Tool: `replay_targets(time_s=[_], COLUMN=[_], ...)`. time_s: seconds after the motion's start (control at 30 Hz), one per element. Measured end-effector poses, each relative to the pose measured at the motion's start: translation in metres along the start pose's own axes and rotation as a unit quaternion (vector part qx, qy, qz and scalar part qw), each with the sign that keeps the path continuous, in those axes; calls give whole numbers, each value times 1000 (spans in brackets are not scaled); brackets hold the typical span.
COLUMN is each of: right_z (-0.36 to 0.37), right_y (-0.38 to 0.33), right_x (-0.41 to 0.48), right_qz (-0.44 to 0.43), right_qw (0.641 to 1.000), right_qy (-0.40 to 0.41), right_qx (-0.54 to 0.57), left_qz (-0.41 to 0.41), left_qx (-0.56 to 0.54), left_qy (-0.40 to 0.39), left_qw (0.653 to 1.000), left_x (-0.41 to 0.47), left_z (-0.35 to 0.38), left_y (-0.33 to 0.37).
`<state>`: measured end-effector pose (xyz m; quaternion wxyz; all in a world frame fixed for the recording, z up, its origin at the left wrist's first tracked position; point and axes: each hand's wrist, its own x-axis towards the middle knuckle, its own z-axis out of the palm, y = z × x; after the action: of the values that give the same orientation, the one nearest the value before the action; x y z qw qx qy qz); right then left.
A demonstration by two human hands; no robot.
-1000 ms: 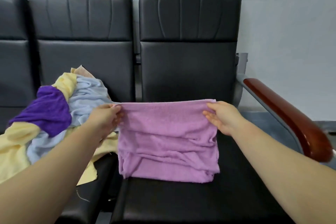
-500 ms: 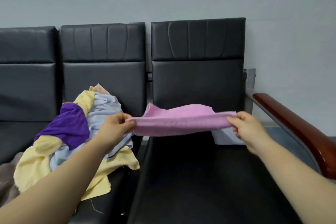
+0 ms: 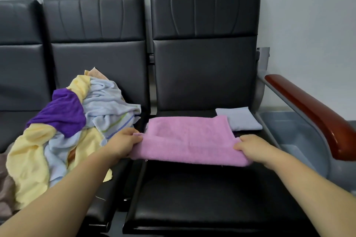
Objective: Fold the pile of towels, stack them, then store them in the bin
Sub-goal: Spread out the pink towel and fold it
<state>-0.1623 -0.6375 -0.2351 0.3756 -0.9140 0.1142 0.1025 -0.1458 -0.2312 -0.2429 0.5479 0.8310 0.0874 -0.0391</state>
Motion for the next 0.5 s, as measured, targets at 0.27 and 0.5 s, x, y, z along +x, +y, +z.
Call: replay_targets(time_s=[0.27,0.5], right_z=[19,30], right_y=[-2,13], right_x=[-3,12], right_qz=[17,64], right_qw=[995,990], right_qy=[-26,-37], right_qx=[94,117], left_qz=[-58,-60], left_qx=[-48,-41], left_qy=[4,11], left_qw=[997,997], left_x=[-1,1], left_z=[9,16], left_y=[-11,-22])
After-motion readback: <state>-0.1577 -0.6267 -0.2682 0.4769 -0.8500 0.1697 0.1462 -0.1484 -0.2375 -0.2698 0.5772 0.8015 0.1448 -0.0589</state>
